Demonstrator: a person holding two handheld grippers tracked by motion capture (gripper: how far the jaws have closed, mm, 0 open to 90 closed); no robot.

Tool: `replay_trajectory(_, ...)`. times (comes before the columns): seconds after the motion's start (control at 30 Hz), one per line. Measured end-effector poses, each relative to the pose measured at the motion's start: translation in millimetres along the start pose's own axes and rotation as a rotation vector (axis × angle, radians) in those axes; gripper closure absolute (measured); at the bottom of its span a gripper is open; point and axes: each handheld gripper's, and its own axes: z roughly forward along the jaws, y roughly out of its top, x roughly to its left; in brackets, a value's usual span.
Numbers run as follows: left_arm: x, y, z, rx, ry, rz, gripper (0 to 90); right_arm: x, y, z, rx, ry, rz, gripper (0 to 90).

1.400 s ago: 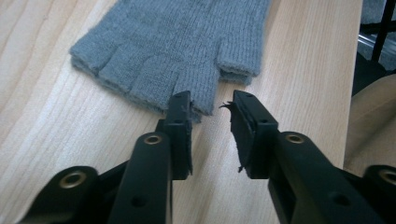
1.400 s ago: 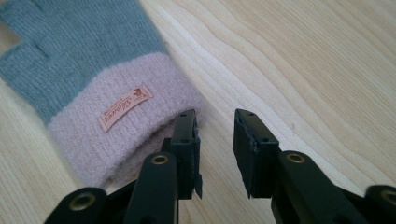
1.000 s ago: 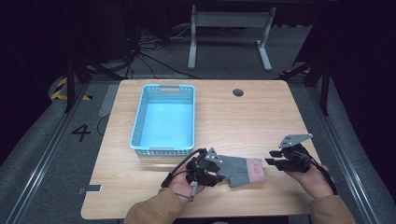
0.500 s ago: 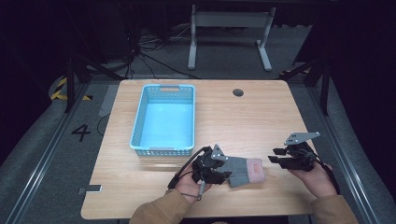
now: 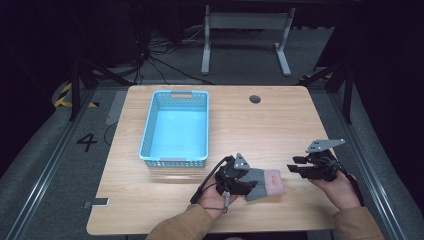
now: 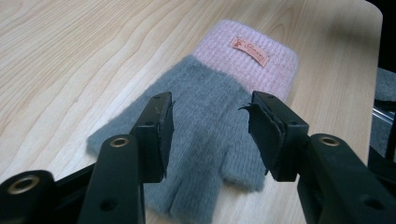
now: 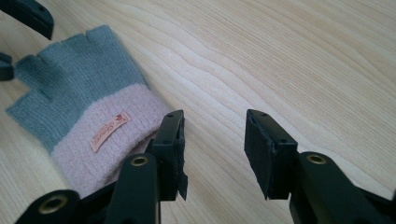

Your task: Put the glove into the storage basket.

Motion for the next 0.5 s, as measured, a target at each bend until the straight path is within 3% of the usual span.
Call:
replay_trajectory(0.23, -0.2, -3.5, 19.1, 0.033, 0.01, 0.015, 44.8, 0.2, -1.6, -0.7, 0.002, 0.001, 0.005, 58.5)
replay_trajectory(0.5, 1.9, -4.8, 27.4, 0.03, -0.028, 0.051, 35.9, 2.3, -3.6, 1.0, 0.002, 0.013, 0.0, 57.6)
